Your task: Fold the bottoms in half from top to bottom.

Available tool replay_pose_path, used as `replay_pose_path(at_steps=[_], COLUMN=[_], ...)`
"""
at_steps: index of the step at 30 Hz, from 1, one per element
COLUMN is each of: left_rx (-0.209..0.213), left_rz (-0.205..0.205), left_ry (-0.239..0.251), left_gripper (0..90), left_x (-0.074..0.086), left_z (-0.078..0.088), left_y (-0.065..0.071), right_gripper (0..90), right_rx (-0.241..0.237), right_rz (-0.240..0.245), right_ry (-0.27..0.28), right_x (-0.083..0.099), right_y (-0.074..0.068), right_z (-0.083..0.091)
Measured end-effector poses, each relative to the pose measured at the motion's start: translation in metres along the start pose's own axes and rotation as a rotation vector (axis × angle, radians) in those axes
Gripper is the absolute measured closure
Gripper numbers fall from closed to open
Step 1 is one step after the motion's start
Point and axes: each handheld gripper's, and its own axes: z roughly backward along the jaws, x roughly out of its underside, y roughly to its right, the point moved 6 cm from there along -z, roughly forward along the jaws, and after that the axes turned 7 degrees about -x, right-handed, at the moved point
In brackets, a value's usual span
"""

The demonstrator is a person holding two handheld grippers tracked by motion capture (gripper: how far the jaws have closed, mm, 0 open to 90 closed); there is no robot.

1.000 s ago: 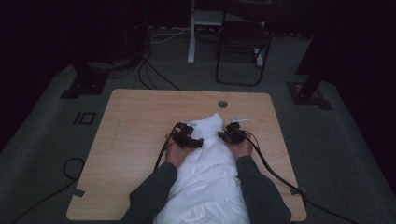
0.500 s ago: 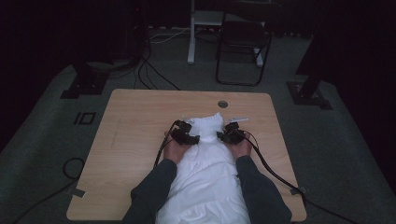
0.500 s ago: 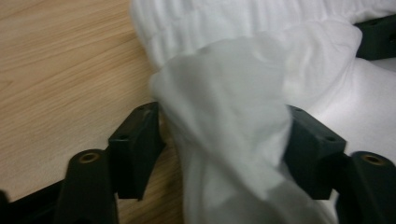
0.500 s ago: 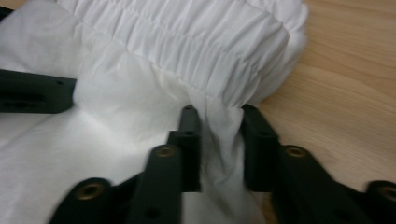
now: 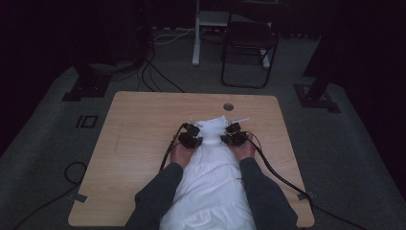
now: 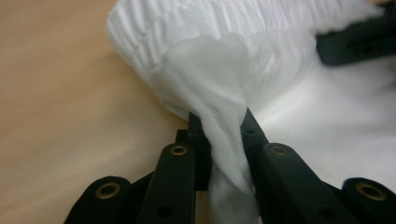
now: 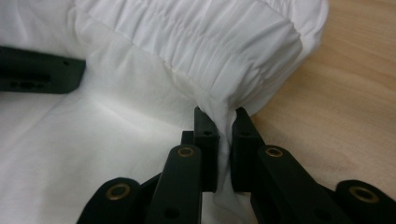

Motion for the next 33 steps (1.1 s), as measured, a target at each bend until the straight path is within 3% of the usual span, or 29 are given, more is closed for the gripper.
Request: replay_pose_path(at_steps=[3,4,5,6,9,14,18,22,25,28,30,33], left_rx=[0.028,0.028,0.039,0.042,0.04,0.029,0.009,0.028,0.043,0.059,0.064,0.091], left_rz=[-0.017,-0.017,-0.033,-0.039,-0.083,-0.09,-0.098,-0.116,-0.144,-0.155,-0.186,-0.203], left_ry=[0.072,0.072,0.127,0.148,0.211,0.281,0.347,0.337,0.322,0.323,0.324,0.318], left_gripper=[81.6,81.6,81.6,81.6,81.6,81.7,82.4,82.3,82.1,82.0,82.0,81.7], left_x=[-0.024,-0.024,-0.038,-0.044,-0.065,-0.098,-0.115,-0.103,-0.086,-0.067,-0.048,-0.009], left_z=[0.02,0.02,0.033,0.039,0.058,0.084,0.106,0.114,0.118,0.127,0.134,0.141], left_y=[-0.008,-0.008,-0.011,-0.012,-0.016,-0.028,-0.035,-0.037,-0.034,-0.028,-0.022,-0.008], right_gripper=[84.5,84.5,84.6,84.6,84.6,84.7,84.9,85.2,85.3,85.2,85.2,85.2], right_rx=[-0.005,-0.005,-0.006,-0.007,0.008,0.026,0.039,0.031,-0.01,-0.036,-0.063,-0.098], right_rz=[0.008,0.008,0.007,0.015,0.046,0.09,0.118,0.155,0.148,0.173,0.173,0.187], right_ry=[0.104,0.104,0.141,0.198,0.269,0.356,0.419,0.409,0.396,0.373,0.367,0.335], right_x=[-0.019,-0.019,-0.028,-0.041,-0.062,-0.095,-0.116,-0.113,-0.1,-0.077,-0.058,-0.025], right_y=[0.0,0.0,0.0,-0.001,-0.004,-0.012,-0.023,-0.036,-0.043,-0.057,-0.066,-0.08], right_z=[0.021,0.021,0.03,0.044,0.064,0.09,0.111,0.117,0.116,0.117,0.12,0.121])
